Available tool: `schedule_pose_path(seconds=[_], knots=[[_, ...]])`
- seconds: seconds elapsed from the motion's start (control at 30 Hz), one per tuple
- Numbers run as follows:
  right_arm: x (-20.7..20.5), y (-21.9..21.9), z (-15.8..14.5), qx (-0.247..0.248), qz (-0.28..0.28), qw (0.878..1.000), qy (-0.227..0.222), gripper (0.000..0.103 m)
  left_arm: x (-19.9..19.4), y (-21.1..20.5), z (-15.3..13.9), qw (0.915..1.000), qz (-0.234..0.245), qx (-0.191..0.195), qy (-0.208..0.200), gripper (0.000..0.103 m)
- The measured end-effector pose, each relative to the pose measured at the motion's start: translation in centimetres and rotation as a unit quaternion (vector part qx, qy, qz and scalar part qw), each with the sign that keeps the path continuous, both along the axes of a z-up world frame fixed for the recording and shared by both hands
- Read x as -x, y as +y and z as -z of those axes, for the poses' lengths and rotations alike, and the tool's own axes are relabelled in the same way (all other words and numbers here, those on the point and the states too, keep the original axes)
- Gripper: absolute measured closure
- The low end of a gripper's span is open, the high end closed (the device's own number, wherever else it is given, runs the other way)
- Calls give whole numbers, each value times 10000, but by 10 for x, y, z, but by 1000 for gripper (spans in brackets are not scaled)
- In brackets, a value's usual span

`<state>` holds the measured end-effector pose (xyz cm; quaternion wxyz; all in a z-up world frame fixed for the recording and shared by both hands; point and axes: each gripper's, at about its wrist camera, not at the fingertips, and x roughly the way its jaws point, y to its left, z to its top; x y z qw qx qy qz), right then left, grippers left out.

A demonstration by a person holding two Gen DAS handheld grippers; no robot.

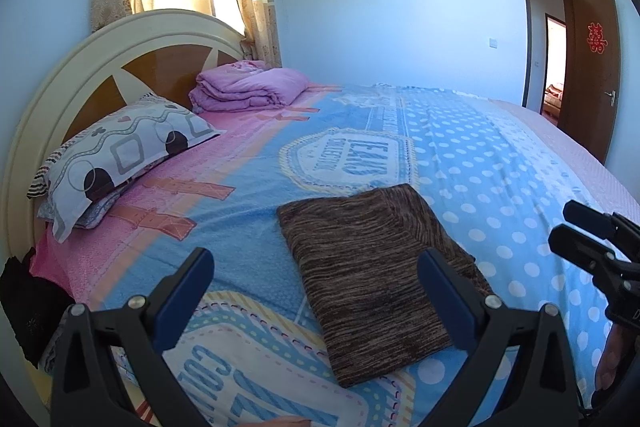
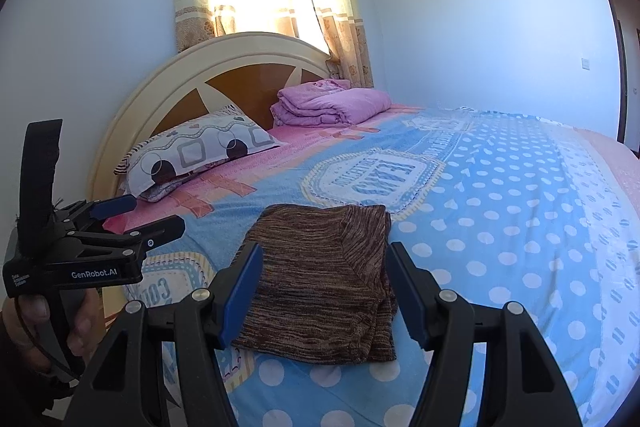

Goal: Fold small clothes

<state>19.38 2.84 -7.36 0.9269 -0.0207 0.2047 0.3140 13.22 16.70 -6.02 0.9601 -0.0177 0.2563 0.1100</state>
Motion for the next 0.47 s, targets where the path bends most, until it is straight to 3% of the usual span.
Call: schedule_pose_path(seconds=[0.47], knots=[[1,4,4,92,-101,9999,39,38,0,1,3,9995,-129,-267,-62,0]])
